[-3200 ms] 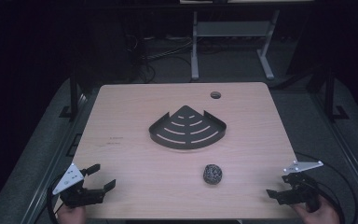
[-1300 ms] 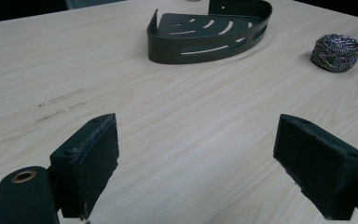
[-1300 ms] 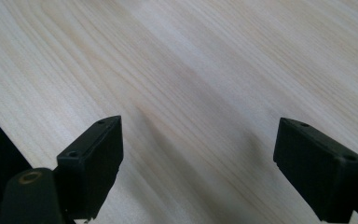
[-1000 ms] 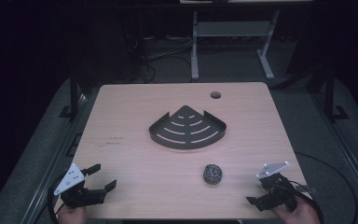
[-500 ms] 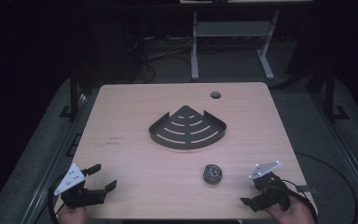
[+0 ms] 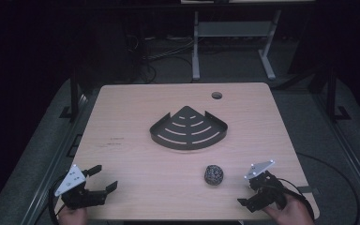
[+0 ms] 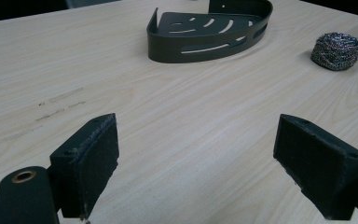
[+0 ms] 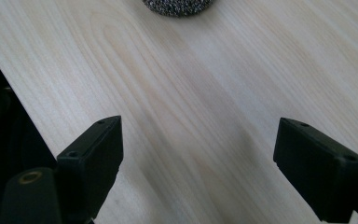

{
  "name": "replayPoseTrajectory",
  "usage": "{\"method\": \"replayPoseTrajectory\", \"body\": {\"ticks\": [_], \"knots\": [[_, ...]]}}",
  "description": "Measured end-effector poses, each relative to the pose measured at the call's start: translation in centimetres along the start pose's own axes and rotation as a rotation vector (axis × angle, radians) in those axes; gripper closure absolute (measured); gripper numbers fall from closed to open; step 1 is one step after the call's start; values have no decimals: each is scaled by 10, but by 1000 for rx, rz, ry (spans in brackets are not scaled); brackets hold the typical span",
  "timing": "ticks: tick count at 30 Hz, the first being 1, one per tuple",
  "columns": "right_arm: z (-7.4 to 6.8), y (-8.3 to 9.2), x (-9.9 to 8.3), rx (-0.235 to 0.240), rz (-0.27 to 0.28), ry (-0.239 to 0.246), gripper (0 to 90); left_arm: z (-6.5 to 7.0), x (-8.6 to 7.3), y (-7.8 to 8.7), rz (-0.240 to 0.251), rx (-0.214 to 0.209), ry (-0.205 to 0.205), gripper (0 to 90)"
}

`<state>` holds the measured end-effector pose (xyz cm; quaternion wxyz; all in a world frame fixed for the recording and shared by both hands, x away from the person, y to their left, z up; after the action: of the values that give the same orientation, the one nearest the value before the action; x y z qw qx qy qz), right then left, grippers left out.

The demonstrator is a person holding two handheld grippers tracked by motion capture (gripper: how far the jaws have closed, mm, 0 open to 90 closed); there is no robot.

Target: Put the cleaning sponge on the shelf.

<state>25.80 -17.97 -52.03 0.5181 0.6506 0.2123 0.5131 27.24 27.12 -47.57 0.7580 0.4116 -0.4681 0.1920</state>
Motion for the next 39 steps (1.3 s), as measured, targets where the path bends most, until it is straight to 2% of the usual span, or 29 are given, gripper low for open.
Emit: {"method": "replayPoseTrajectory", "body": {"ticks": [16, 29, 39], "knots": [[-3, -2, 19, 27, -3, 39, 152, 0, 1, 0, 5, 1, 3, 133], [-8, -10, 43, 47, -16, 102, 152, 0, 1, 1, 6, -2, 8, 133], [-8, -16, 57, 59, -27, 124, 148, -1, 1, 1, 9, -1, 7, 133]]}}
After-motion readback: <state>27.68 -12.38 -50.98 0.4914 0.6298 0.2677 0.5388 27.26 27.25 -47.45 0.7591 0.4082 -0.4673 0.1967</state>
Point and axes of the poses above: each handheld gripper's, and its own axes: y roughly backward along the jaws, x roughly out of its top, z roughly to its right, the point moved 9 cm from there along -y, roughly forward along the jaws, and after that the axes turned 13 degrees about y, right-handed, at the moved point
